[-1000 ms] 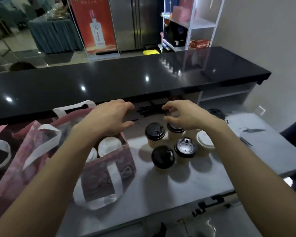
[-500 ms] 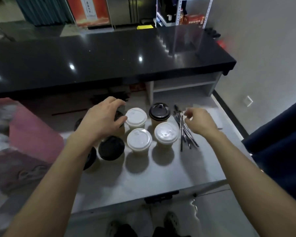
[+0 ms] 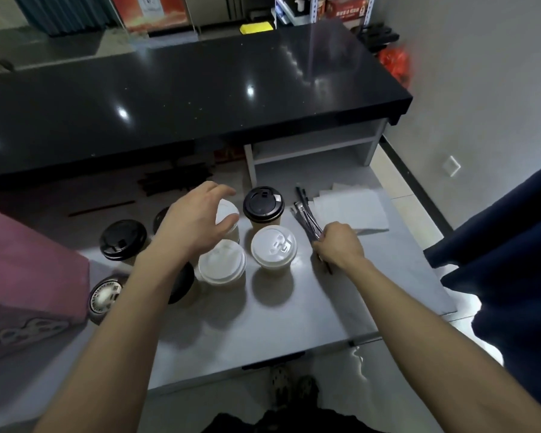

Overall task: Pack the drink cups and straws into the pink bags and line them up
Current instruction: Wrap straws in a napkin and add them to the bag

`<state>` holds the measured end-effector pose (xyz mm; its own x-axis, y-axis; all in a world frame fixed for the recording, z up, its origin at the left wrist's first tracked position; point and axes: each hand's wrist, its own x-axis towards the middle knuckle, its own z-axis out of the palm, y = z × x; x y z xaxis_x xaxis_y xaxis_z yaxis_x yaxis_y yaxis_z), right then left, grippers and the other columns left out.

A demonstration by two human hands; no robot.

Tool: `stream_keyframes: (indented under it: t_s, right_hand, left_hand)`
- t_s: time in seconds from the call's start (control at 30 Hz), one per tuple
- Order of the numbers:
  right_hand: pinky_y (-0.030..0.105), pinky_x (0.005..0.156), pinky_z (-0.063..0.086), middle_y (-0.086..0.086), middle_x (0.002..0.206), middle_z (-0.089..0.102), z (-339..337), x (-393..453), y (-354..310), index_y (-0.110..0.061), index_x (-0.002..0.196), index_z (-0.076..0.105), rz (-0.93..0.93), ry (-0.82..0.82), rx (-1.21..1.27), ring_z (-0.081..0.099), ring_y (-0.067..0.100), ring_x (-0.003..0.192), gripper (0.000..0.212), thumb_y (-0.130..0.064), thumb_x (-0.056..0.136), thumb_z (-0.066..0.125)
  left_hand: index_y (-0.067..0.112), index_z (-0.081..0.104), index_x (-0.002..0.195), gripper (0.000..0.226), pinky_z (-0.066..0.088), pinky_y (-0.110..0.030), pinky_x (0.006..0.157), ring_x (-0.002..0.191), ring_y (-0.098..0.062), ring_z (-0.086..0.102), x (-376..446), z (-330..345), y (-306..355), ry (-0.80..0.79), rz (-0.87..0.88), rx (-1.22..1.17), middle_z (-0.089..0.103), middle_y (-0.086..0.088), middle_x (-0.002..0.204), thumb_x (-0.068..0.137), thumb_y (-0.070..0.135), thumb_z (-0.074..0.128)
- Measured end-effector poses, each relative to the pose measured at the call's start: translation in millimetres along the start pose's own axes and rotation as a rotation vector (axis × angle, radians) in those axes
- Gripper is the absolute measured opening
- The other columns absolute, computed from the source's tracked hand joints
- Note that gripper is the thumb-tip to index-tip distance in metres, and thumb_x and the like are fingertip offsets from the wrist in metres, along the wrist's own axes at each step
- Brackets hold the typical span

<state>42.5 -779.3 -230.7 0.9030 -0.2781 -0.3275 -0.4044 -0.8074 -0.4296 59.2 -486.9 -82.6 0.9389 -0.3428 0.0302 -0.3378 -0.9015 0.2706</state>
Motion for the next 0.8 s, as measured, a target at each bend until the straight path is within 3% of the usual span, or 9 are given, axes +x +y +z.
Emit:
stream_keyframes:
  t_s: [0.07, 0.17, 0.3, 0.4, 0.5, 0.57, 0.7, 0.8]
  right_hand:
    - [0.042, 0.076, 0.063, 0.006, 0.082, 0.074, -11, -7, 4, -0.011, 0.083, 0.072, -0.004, 0.039, 0.132, 0.072, 0.03, 0.083, 0.011, -0.021, 0.084, 0.071]
    - [0.036, 0.078, 0.059, -0.006, 0.08, 0.074, -33, -14, 5, -0.022, 0.083, 0.072, -0.112, 0.15, 0.318, 0.069, 0.015, 0.079, 0.007, -0.026, 0.088, 0.077]
    - [0.023, 0.069, 0.055, -0.01, 0.08, 0.074, -65, -21, -9, -0.025, 0.087, 0.075, -0.359, 0.167, 0.432, 0.065, 0.006, 0.067, 0.01, -0.029, 0.092, 0.083]
    - [0.02, 0.066, 0.053, -0.012, 0.078, 0.074, -74, -19, -19, -0.029, 0.088, 0.077, -0.54, 0.118, 0.469, 0.067, 0.007, 0.069, 0.01, -0.035, 0.091, 0.083]
    - [0.017, 0.063, 0.047, -0.015, 0.073, 0.071, -64, -6, -8, -0.028, 0.084, 0.076, -0.566, 0.152, 0.546, 0.066, 0.007, 0.067, 0.018, -0.038, 0.098, 0.076]
    - [0.026, 0.066, 0.052, -0.013, 0.07, 0.069, -48, 9, 13, -0.024, 0.082, 0.074, -0.455, 0.188, 0.493, 0.066, 0.008, 0.066, 0.024, -0.039, 0.101, 0.071]
    - [0.037, 0.075, 0.056, -0.004, 0.079, 0.073, -8, 34, 48, -0.02, 0.085, 0.071, -0.323, -0.066, 0.072, 0.068, 0.022, 0.08, 0.024, -0.041, 0.093, 0.078]
    - [0.039, 0.073, 0.059, -0.002, 0.074, 0.073, 6, 40, 51, -0.018, 0.079, 0.068, -0.318, -0.119, 0.048, 0.069, 0.025, 0.078, 0.02, -0.033, 0.088, 0.078]
  left_hand:
    - [0.027, 0.066, 0.141, 0.043, 0.053, -0.041, 0.1, 0.123, -0.016, 0.064, 5, 6, 6, 0.06, 0.027, -0.064, 0.066, 0.008, 0.135, 0.101, 0.041, 0.071]
    - [0.03, 0.078, 0.121, 0.023, 0.057, -0.032, 0.088, 0.095, -0.005, 0.071, 19, 21, 27, 0.153, -0.013, -0.324, 0.075, 0.017, 0.107, 0.101, 0.038, 0.075]
    - [0.027, 0.084, 0.111, 0.02, 0.06, -0.029, 0.08, 0.08, -0.006, 0.077, 40, 41, 71, 0.061, -0.155, -0.739, 0.082, 0.013, 0.093, 0.102, 0.042, 0.075]
    - [0.02, 0.083, 0.099, 0.017, 0.06, -0.032, 0.07, 0.066, -0.008, 0.073, 49, 57, 91, 0.062, -0.214, -0.797, 0.082, 0.006, 0.083, 0.102, 0.035, 0.076]
    - [0.017, 0.08, 0.086, 0.019, 0.065, -0.041, 0.075, 0.069, -0.015, 0.076, 49, 67, 98, 0.171, -0.325, -0.797, 0.08, 0.002, 0.076, 0.101, 0.027, 0.077]
    - [0.016, 0.078, 0.084, 0.021, 0.065, -0.048, 0.083, 0.077, -0.021, 0.078, 46, 72, 100, 0.248, -0.382, -0.76, 0.079, 0.0, 0.076, 0.101, 0.028, 0.076]
    - [0.012, 0.076, 0.094, 0.019, 0.063, -0.053, 0.091, 0.091, -0.028, 0.078, 39, 79, 104, 0.331, -0.449, -0.777, 0.08, -0.007, 0.089, 0.104, 0.028, 0.073]
    - [0.013, 0.077, 0.099, 0.016, 0.064, -0.054, 0.091, 0.093, -0.026, 0.078, 33, 83, 107, 0.365, -0.461, -0.777, 0.08, -0.006, 0.091, 0.105, 0.027, 0.073]
